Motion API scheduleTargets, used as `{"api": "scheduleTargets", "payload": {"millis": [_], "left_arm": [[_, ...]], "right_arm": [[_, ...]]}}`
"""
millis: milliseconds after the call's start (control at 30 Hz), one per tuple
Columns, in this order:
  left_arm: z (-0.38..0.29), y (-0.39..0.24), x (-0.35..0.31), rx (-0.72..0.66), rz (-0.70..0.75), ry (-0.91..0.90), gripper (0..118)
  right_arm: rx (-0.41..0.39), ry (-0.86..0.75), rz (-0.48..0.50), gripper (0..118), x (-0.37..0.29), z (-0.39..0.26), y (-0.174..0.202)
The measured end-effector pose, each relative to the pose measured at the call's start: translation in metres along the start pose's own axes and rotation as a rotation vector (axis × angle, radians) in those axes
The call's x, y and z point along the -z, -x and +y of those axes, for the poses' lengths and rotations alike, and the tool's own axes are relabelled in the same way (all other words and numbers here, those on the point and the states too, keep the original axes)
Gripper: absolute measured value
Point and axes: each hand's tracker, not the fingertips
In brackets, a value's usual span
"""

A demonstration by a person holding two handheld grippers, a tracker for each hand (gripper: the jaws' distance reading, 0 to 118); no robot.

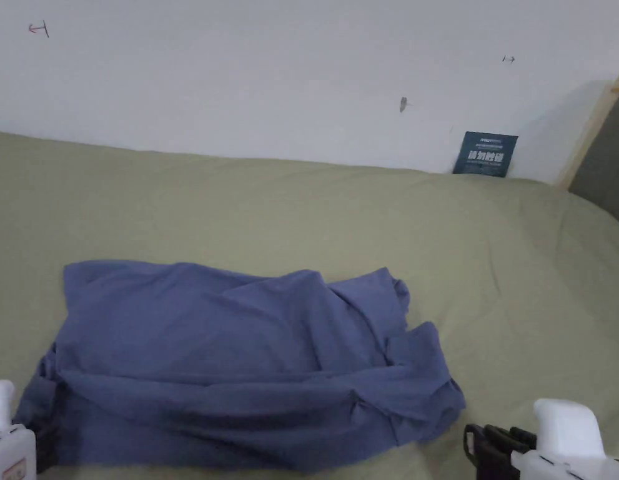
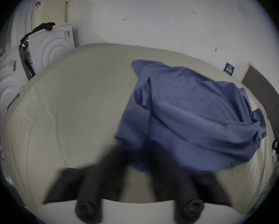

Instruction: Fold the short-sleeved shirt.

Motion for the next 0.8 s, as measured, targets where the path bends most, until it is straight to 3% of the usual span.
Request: {"api": "scheduleTargets", "payload": {"millis": [67, 133, 233, 333, 367, 400, 467, 533, 667, 800], "left_arm": [[0.001, -0.001, -0.007, 0.008, 0.009, -0.019, 6], [0.002, -0.002, -0.011, 0.002, -0.001, -0.018, 6], [0.003, 0.000, -0.009, -0.007, -0.008, -0.006, 6], [0.005, -0.001, -0.011, -0.017, -0.020, -0.009, 6], [0.006, -0.001, -0.010, -0.016, -0.018, -0.011, 6], [0.006, -0.002, -0.012, -0.014, -0.019, -0.013, 6], [0.007, -0.005, -0.015, -0.011, -0.025, -0.031, 6], [0.009, -0.001, -0.008, -0.006, -0.027, -0.035, 6], [0.011, 0.002, -0.015, 0.004, -0.056, -0.054, 6], [0.016, 0.009, -0.033, -0.010, -0.098, -0.078, 6]], "right_arm": [[0.013, 0.117, 0.028, 90, 0.031, 0.009, -0.010], [0.006, 0.117, 0.078, 85, 0.054, 0.013, -0.014], [-0.007, 0.160, 0.038, 87, 0.087, 0.020, -0.016], [-0.082, 0.173, 0.008, 87, 0.109, 0.022, -0.012], [-0.109, 0.160, 0.010, 81, 0.111, 0.023, -0.009], [-0.124, 0.118, 0.031, 66, 0.109, 0.023, -0.006], [-0.097, 0.069, 0.091, 13, 0.104, 0.023, -0.002], [-0.084, 0.058, 0.036, 12, 0.096, 0.022, 0.005], [0.118, 0.084, 0.109, 12, 0.078, 0.024, -0.006], [0.171, 0.029, 0.149, 12, 0.041, 0.028, -0.011]]}}
